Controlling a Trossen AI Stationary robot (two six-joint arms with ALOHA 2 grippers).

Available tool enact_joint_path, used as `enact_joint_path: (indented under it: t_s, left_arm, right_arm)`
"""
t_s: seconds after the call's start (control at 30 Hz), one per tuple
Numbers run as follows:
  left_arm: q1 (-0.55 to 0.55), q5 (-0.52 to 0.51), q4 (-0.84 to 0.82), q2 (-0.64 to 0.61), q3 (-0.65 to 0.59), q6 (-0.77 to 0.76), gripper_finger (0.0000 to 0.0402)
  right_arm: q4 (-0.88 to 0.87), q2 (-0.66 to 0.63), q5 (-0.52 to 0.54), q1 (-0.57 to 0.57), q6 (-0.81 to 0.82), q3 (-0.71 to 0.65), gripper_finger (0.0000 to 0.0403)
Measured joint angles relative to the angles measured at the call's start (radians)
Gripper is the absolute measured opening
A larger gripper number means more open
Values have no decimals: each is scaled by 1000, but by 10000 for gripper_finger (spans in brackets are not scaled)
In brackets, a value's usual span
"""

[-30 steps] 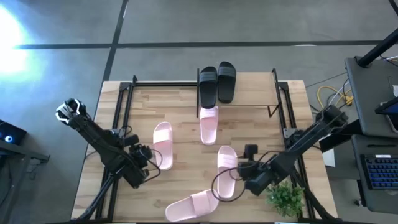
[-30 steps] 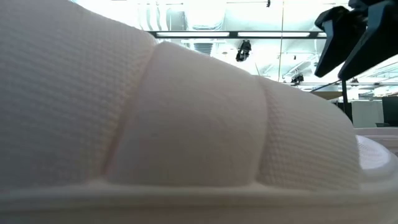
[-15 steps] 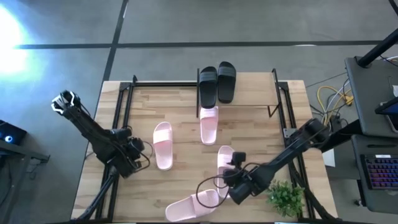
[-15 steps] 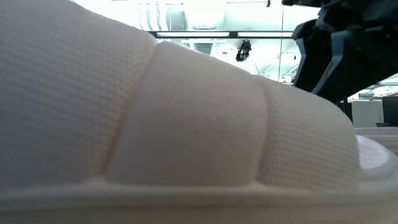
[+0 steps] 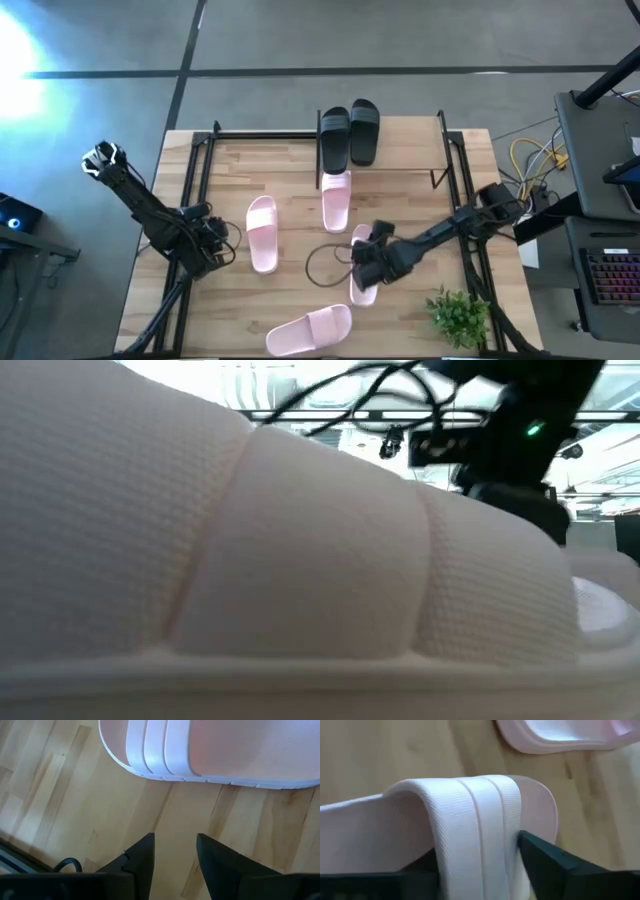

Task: Pick and place slides into the shelf
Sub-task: Put the pink slide under the shelf

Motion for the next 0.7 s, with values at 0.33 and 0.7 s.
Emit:
enact_joint_path:
  t_s: [0.33, 0.7]
  left_arm:
    - [0, 0, 9, 1, -5, -1, 132]
    - [0, -1, 19, 8, -14, -2, 132]
  right_arm:
    - [-3, -8, 82, -139, -186, -4, 17]
    - [-30, -14, 355, -343, -217, -31, 13]
